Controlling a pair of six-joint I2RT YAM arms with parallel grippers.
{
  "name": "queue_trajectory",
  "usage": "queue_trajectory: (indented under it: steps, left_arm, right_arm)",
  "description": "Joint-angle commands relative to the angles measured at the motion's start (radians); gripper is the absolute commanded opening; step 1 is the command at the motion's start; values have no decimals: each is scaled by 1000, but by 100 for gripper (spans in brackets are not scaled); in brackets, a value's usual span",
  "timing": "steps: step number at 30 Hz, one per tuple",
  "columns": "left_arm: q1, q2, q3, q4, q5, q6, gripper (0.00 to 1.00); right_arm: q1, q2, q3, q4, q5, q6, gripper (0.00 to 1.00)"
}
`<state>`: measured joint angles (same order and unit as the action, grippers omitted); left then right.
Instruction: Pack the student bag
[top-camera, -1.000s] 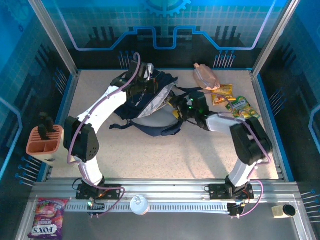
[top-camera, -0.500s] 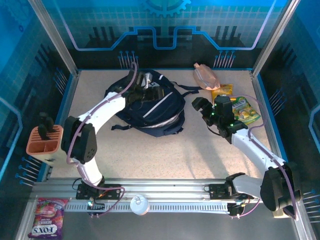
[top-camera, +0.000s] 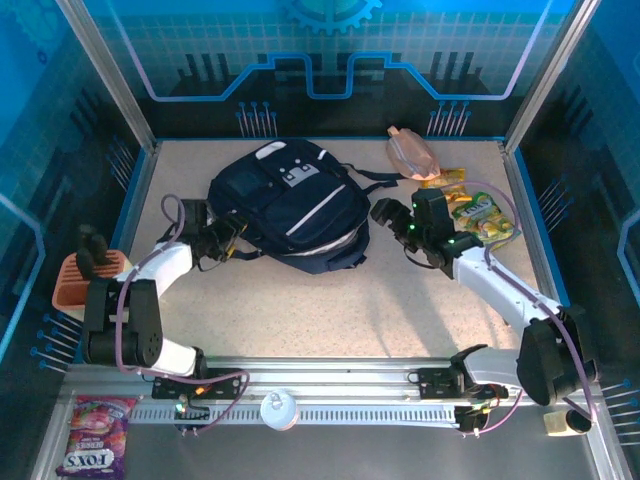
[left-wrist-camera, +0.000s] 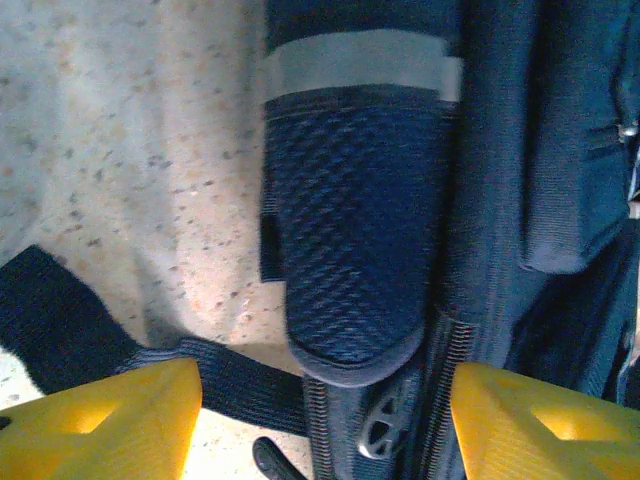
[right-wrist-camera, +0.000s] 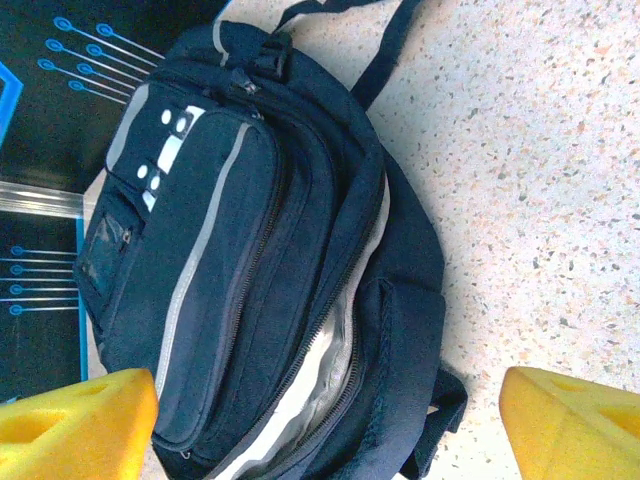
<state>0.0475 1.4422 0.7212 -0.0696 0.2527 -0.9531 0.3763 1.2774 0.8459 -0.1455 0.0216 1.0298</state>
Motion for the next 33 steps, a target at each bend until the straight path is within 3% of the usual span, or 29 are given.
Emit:
queue_trajectory:
  steps: [1,5,10,16,19,22,28,33]
  left_arm:
    - [12,10,-19,111,40,-70,68]
    - [12,84,-3,177,71,-83,66]
    - [9,136,10,229,86,-97,53]
    - [-12,143,34,236,100,-93,27]
    - [-43,135,45,232,94,-98,8]
    - [-96,139,64,234,94,-123,1]
    - [-196,147,78,257,67,-182,0]
    - [-256,150,88,274,65,-217,0]
  right_arm:
    - [27,29,27,10,2,-12,89]
    - [45,50,62,36,-15,-9,88]
    - [65,88,76,54,-52,-22,88]
    - [90,174,83,72,-130,0,85]
    - [97,224,76,84,-155,24,84]
    - [75,294,74,115,-226,47,80]
    - [5,448,111,222,-379,33,65]
    - [-57,523,232,106,-354,-142,60]
